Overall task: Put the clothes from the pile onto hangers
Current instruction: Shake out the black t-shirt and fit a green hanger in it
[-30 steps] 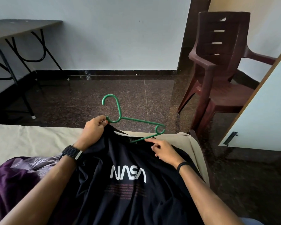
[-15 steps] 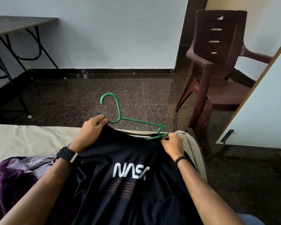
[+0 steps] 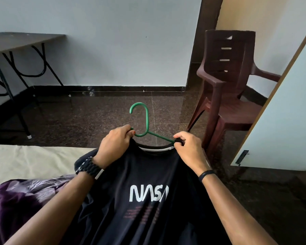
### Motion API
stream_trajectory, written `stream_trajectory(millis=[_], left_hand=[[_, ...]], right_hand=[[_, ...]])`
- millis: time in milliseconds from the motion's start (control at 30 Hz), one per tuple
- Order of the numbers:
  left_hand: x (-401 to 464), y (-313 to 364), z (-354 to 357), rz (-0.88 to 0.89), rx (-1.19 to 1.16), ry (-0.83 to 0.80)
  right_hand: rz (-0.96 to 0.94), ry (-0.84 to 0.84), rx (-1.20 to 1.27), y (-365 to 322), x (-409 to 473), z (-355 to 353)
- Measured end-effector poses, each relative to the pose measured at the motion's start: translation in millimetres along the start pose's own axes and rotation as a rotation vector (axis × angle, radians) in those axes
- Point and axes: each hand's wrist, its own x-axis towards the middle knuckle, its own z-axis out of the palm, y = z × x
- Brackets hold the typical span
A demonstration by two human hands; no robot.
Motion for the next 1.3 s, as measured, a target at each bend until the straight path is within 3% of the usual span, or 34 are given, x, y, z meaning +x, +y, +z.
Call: stream_trajectory(millis=[200,300,367,400,500,533,700,933,1100,1200,1300], left_hand=[[11,46,-27,0.023,0.069,0.188],[20,64,-54,0.036,0.026,0.247],[29,78,-78,0.08,-0.039,0.257],[34,84,-88,0.106,-0.075,0.261],[52,107,-121,0.187,-0.155,0.31],[57,118,-134,0.215,-0.176,0.331],[78,168,-186,0.35,-0.283,0.44],[77,220,-228,0.635,-0.382,0.512],[79,197,-238,0.59,-0.155,0.523],[78,204,-240,0.667,-0.022,0.549],[73,233,-248,0.702,-0.187,0.484]], right_hand=[[0.033,0.072,0.387,-43,-5,-34],[-0.055,-0.205,0.54,-65,-6,-70],[-0.164,-0.405,0.491,-82,-2,-102],[-0.229,-0.364,0.408,-89,1,-119],[-0.388,0.084,0.136,-115,21,-179],[-0.423,0.163,0.058,-125,26,-202],[-0.359,-0.091,-0.315,-156,51,-278],[-0.463,0.092,-0.286,-202,52,-334],[-0.497,0.235,-0.267,-214,37,-366],[-0.492,0.241,-0.281,-216,34,-370],[-0.485,0.257,-0.276,-221,32,-369]])
